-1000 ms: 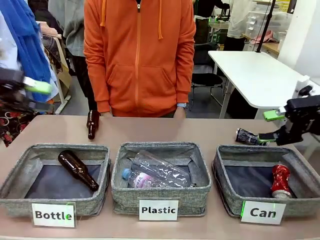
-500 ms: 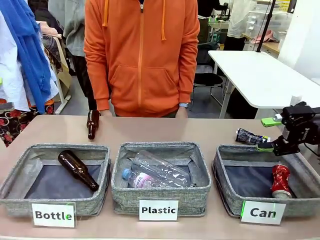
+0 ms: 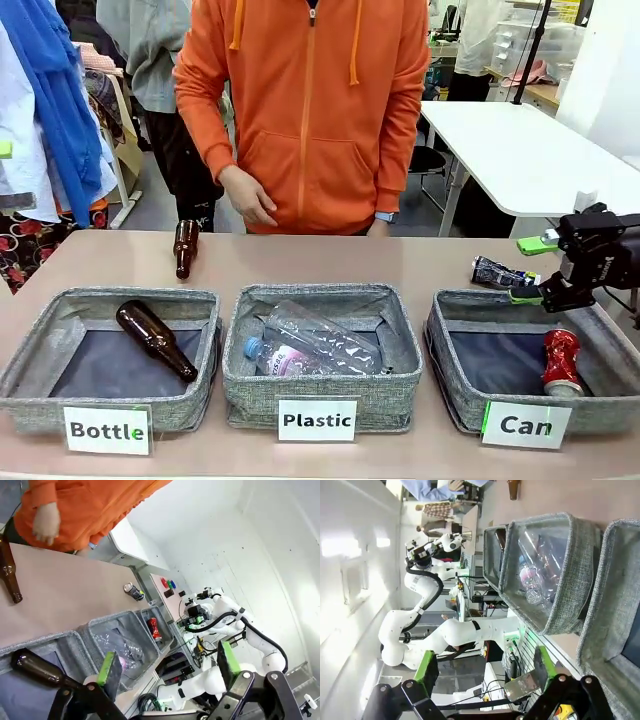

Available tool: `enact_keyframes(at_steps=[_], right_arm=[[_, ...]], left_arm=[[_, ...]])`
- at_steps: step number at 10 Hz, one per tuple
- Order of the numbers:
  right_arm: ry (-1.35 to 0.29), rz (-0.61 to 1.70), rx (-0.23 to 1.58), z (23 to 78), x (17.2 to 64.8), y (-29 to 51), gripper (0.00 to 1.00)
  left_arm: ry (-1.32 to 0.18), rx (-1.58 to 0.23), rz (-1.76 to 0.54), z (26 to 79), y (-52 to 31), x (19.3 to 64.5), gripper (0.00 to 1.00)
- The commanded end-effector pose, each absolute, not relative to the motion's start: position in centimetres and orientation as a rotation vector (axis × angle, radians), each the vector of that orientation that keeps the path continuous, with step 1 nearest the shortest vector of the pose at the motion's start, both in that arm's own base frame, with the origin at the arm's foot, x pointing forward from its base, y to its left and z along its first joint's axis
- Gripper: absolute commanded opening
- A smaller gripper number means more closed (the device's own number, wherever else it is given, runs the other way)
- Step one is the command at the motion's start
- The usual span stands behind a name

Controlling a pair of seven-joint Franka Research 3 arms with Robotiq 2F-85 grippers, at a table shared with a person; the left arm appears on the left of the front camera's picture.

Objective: Sort the can waste into the basket.
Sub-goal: Pick up the can waste from the table and place it in the right Fabric basket.

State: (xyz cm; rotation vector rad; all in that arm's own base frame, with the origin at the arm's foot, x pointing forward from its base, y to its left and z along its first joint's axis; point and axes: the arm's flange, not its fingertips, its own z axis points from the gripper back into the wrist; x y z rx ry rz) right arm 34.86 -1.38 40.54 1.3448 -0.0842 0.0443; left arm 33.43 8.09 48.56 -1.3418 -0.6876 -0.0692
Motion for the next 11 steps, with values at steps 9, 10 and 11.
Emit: enact_keyframes(at_steps=[9, 10, 11], right_arm=[[-0.231, -0.105, 0.939, 43.8, 37.5, -0.4, 1.00], [-0.234, -0.093, 0.731, 45.2, 38.8, -0.4, 1.00], [-0.246, -0.164, 0.509, 46.0, 40.3, -1.0, 1.00]], left_arm=[[-0.693, -1.368, -0.053, 48.8, 8.1, 33.5, 1.00], [-0.693, -1.368, -0.053, 48.8, 8.1, 33.5, 1.00], [-0.693, -1.368, -0.053, 48.8, 8.1, 33.5, 1.00]])
